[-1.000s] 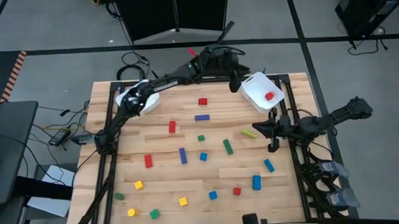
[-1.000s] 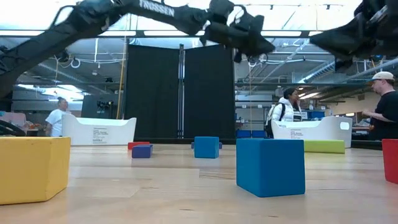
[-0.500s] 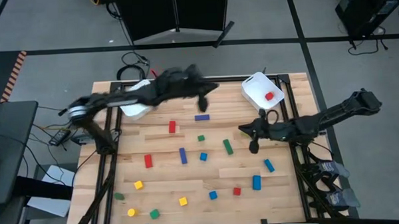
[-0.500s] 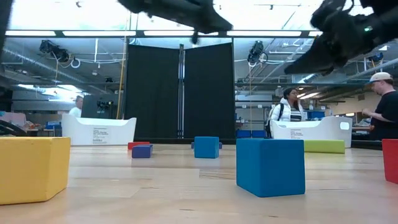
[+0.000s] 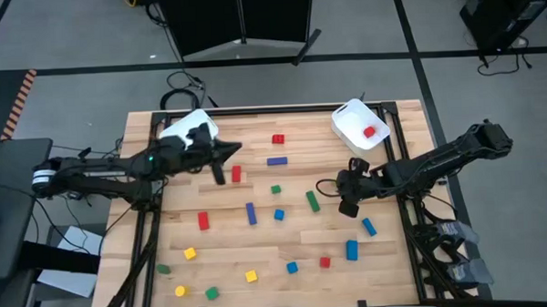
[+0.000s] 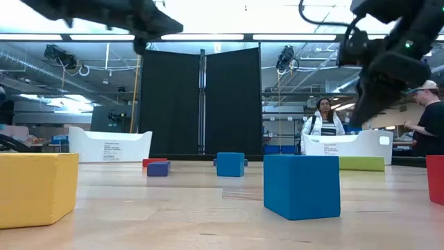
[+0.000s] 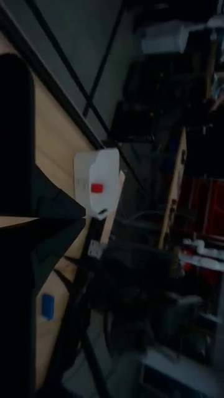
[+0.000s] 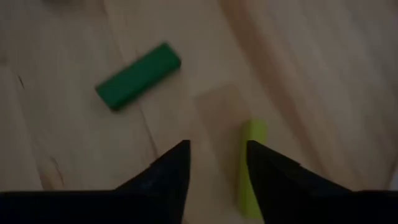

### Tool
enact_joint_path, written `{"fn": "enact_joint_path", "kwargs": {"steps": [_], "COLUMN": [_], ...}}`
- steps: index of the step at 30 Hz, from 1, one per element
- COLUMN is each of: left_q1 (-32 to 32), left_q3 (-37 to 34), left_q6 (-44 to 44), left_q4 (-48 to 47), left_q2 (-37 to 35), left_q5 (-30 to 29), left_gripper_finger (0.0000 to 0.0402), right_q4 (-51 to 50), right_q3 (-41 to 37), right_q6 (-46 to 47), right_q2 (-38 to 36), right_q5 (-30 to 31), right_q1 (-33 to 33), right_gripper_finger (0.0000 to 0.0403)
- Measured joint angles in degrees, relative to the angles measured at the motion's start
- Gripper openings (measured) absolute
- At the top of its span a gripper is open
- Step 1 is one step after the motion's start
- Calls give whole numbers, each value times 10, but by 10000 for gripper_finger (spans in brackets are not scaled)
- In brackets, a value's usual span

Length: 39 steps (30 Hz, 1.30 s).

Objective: Sort blocks by size
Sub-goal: Put the large light green block into the left white bin

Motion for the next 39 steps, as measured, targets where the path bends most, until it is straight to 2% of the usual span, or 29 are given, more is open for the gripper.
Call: {"fn": "enact_joint_path", "kwargs": {"steps": [4,9,17,27,32,39], "left_q1": [-6,-6,-6,-6,-6,-6], "left_q3": [-48,-80,-101,-109,-109,-109], "left_q6": [-10,-14,-15,-16,-16,-15], "left_q4": [42,40,35,28,26,25], "left_q2": [-50,-93,-126,-135,-135,-135], "left_q5": [-5,-4,-4,-1,-1,11], "left_gripper_finger": [11,11,11,11,11,11], "right_q4": [3,-6,-5,98,110,114], "right_q3": [-9,-22,-72,-134,-140,-141], "right_q6": [16,21,63,68,73,67], "right_q2": [9,24,31,29,30,31], "right_q5": [13,14,14,23,31,38], "right_q1": [-1,-13,-15,-15,-14,-15], "right_gripper_finger": [216,234,235,226,188,88]}}
